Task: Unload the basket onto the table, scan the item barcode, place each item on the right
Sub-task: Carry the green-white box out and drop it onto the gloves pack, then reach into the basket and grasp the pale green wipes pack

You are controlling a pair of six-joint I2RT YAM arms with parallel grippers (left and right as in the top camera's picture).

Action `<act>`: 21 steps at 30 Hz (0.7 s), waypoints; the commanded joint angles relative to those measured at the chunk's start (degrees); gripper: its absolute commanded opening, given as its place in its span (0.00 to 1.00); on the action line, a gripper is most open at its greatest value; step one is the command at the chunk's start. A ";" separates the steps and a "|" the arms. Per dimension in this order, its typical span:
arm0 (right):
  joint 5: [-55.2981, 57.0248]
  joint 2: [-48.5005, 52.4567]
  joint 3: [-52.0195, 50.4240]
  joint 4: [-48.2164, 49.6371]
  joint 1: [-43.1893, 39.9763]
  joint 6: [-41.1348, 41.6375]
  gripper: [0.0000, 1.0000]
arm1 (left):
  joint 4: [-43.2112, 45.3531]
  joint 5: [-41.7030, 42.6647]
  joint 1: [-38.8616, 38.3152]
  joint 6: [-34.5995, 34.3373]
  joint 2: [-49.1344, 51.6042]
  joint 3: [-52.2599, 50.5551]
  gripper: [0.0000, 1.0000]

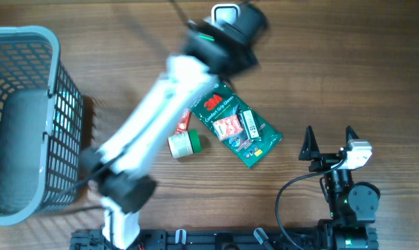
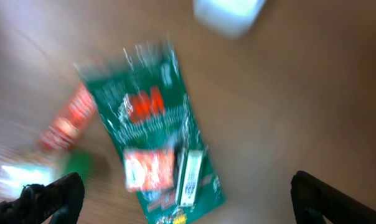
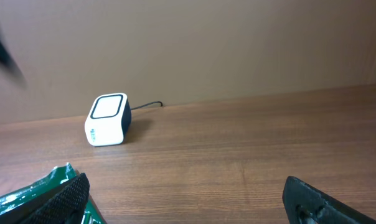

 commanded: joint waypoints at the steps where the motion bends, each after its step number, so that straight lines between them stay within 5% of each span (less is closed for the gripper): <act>1: 0.31 -0.15 -0.07 0.13 0.28 0.26 1.00 | -5.62 -17.25 13.75 -0.02 -14.82 10.78 1.00; 6: 0.31 -0.15 -0.07 0.13 0.28 0.26 1.00 | -14.99 -18.58 42.86 -23.39 -21.68 10.64 1.00; 9: 0.31 -0.15 -0.07 0.13 0.28 0.26 1.00 | -14.95 -6.86 59.95 -23.41 -20.28 7.82 1.00; 14: 0.31 -0.15 -0.07 0.13 0.28 0.24 1.00 | -13.57 0.98 73.22 -7.89 -12.48 -2.51 1.00; 21: 0.31 -0.15 -0.07 0.13 0.28 0.24 1.00 | 3.58 8.96 74.47 24.26 -0.98 -21.70 1.00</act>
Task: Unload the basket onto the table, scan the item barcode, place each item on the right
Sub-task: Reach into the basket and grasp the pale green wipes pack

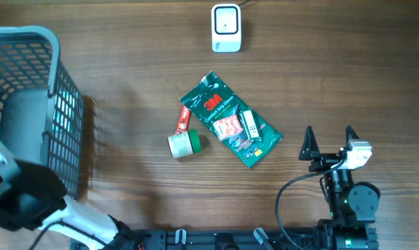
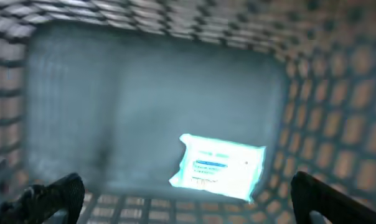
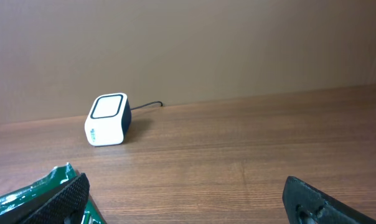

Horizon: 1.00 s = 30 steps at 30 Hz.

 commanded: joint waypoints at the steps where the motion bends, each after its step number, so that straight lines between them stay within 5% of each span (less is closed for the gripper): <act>1: 0.31 -0.15 -0.07 0.13 0.28 0.24 1.00 | 5.73 7.17 -0.13 20.33 4.61 -8.57 1.00; 13: 0.31 -0.15 -0.07 0.13 0.28 0.28 1.00 | 24.37 14.78 -0.13 14.91 6.12 -30.45 0.99; 15: 0.31 -0.15 -0.07 0.13 0.28 0.26 1.00 | 26.32 15.17 -0.13 14.91 6.12 -32.00 0.90; 20: 0.31 -0.15 -0.07 0.13 0.28 0.26 1.00 | 29.49 15.13 -0.13 14.97 6.12 -35.39 0.44; 22: 0.31 -0.15 -0.07 0.13 0.28 0.26 1.00 | 29.55 15.13 -0.13 15.43 6.12 -36.15 0.08; 30: 0.31 -0.15 -0.07 0.13 0.28 0.26 1.00 | 17.90 15.13 5.27 13.77 -5.20 -24.26 0.04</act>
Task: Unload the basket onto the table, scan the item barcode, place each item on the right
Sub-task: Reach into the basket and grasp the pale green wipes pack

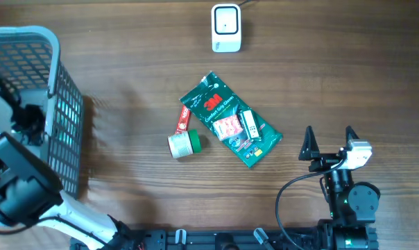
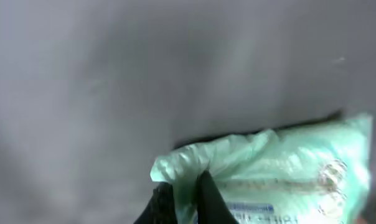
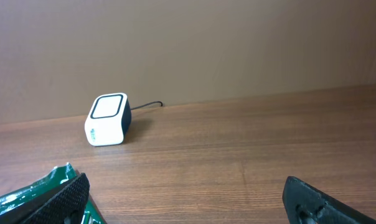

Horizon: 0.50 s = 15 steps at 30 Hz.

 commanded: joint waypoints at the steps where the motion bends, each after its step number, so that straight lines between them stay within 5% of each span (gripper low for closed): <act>1: 0.31 -0.15 -0.07 0.11 0.28 0.26 1.00 | -5.81 -1.57 5.42 -2.78 -10.43 10.64 0.04; 5: 0.31 -0.15 -0.07 0.11 0.28 0.26 1.00 | -11.61 2.43 10.86 -5.44 -21.55 19.52 0.04; 9: 0.31 -0.15 -0.07 0.11 0.28 0.26 1.00 | -13.99 17.35 11.06 -5.57 -33.92 19.76 0.04; 11: 0.31 -0.15 -0.07 0.11 0.28 0.26 1.00 | -13.27 12.15 7.54 -7.78 -39.34 19.76 0.04; 12: 0.31 -0.15 -0.07 0.11 0.28 0.26 1.00 | -13.55 6.69 6.56 -10.64 -40.28 19.76 0.15; 14: 0.31 -0.15 -0.07 0.11 0.28 0.28 1.00 | -15.67 -5.99 5.49 -19.04 -40.94 19.76 0.72; 15: 0.31 -0.15 -0.07 0.11 0.28 0.24 1.00 | -16.26 -9.70 5.51 -20.63 -40.48 19.63 0.91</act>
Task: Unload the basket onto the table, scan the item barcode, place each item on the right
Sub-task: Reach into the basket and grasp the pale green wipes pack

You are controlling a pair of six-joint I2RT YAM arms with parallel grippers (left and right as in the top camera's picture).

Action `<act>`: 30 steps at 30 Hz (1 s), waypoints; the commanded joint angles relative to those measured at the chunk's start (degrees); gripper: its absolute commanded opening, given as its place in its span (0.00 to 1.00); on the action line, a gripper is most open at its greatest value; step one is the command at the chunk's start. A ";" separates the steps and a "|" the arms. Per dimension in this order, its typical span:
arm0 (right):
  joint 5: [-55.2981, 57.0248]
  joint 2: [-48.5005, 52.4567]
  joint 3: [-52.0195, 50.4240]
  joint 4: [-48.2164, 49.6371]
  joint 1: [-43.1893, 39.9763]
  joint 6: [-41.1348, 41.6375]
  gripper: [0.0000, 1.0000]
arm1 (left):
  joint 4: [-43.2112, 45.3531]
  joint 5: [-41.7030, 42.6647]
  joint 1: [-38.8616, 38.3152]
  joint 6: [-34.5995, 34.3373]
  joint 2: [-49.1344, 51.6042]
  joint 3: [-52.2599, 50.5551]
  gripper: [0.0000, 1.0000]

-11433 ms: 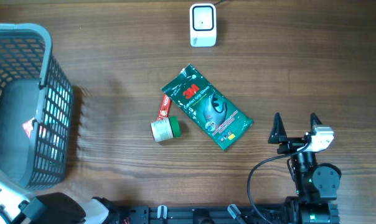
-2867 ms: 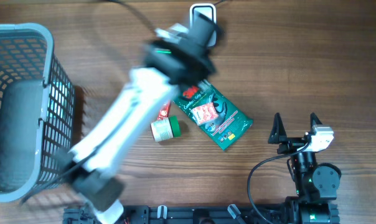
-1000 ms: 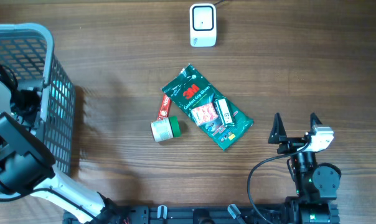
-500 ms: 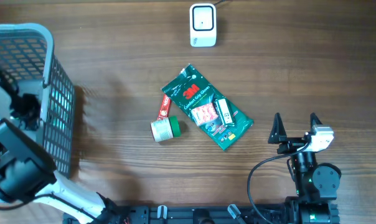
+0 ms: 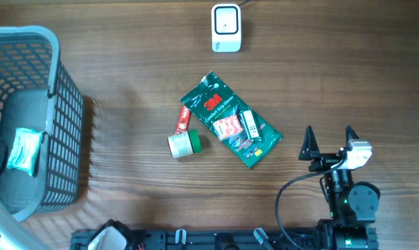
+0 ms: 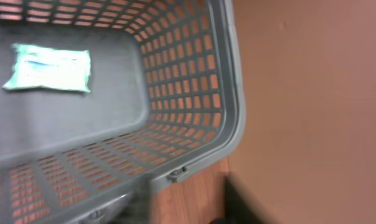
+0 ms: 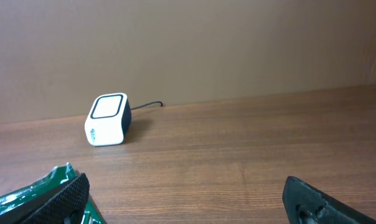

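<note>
A white scanner (image 5: 225, 28) stands at the table's far edge, also seen in the right wrist view (image 7: 107, 119). A pale green packet (image 5: 23, 149) lies flat on the floor of the grey basket (image 5: 67, 104). In the left wrist view the packet (image 6: 48, 67) lies free, far from my left gripper (image 6: 188, 211). Its fingers are a dark blur at the frame's bottom, by the basket's corner (image 6: 235, 134). My right gripper (image 5: 329, 142) rests open near the front edge, holding nothing (image 7: 188, 193).
A green 3M glove package (image 5: 230, 119) lies mid-table, its corner showing in the right wrist view (image 7: 26, 190). Beside it lies a red-and-white tube with a green cap (image 5: 184, 135). The basket takes up the left side.
My left gripper was low in the basket with its fingers close together at the packet's corner. Now it is up beside the basket's corner, and the packet lies free on the basket floor.
My left arm first reached across the table, gripper open over the green package near the scanner. Then it hung open above the basket with the packet below. Then its fingers were at the packet. Now it is clear of the basket. The right arm stayed still.
</note>
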 commanded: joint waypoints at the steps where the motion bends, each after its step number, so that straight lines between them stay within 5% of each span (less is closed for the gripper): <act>1: 0.31 -0.15 -0.07 0.13 0.28 0.26 1.00 | -1.36 -17.05 -0.57 -10.21 1.79 -1.16 1.00; 7: 0.31 -0.15 -0.07 0.13 0.28 0.26 1.00 | -3.67 -18.53 -0.59 -16.63 12.48 -2.54 1.00; 13: 0.31 -0.15 -0.07 0.13 0.28 0.26 1.00 | -5.29 -19.45 -0.61 -46.71 25.53 -10.25 1.00; 22: 0.31 -0.15 -0.07 0.13 0.28 0.26 1.00 | 13.68 -22.53 -2.14 -50.45 35.23 -27.17 0.89; 28: 0.31 -0.15 -0.07 0.13 0.28 0.28 1.00 | 23.47 -25.44 -2.19 -50.45 36.50 -34.56 0.69; 30: 0.31 -0.15 -0.07 0.13 0.28 0.28 1.00 | 23.93 -27.08 -2.19 -50.21 36.48 -35.01 0.49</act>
